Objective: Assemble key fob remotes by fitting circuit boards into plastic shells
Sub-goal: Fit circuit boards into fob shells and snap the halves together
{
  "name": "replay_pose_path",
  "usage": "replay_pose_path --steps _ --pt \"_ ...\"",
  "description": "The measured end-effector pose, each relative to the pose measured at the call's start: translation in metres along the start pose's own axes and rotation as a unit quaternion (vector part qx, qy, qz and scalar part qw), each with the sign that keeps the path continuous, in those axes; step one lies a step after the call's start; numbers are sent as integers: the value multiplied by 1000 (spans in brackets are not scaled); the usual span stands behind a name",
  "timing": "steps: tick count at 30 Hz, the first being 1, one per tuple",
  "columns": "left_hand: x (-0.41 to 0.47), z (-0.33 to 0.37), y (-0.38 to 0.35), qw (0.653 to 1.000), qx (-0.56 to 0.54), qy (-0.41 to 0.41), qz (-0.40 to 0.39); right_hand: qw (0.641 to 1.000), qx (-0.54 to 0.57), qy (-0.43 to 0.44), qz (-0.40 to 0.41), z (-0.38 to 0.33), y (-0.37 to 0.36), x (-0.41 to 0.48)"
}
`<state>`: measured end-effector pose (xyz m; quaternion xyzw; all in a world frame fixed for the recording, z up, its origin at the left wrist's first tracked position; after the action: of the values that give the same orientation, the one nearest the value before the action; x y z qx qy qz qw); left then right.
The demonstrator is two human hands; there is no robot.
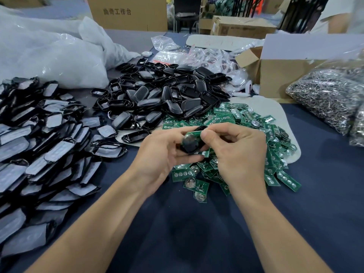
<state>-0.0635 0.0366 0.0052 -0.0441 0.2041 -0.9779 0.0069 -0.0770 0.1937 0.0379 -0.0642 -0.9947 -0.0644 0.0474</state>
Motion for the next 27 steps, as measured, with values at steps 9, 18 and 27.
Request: replay_pose_path --steps 9,18,27 --pt "2 1 9 999 22 13 25 999 -23 -4 -33 -2 -1 6" --pt "-1 -1 -2 996 -20 62 -62 998 -7 -29 -57 3 -5 3" --pt "3 9 18 990 115 -49 64 995 -88 21 -40 -5 -10 -6"
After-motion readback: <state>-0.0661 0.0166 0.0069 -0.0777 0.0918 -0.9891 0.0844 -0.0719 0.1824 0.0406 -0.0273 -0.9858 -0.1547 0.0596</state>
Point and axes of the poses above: each hand's wrist, its own x-axis towards the middle knuckle, its own y-axis out of the back of the hand, z = x × y, the point moved 8 cm from there along x, towards the middle knuckle, and after that the axes turned 12 degrees about -y, right-handed, at the moved point
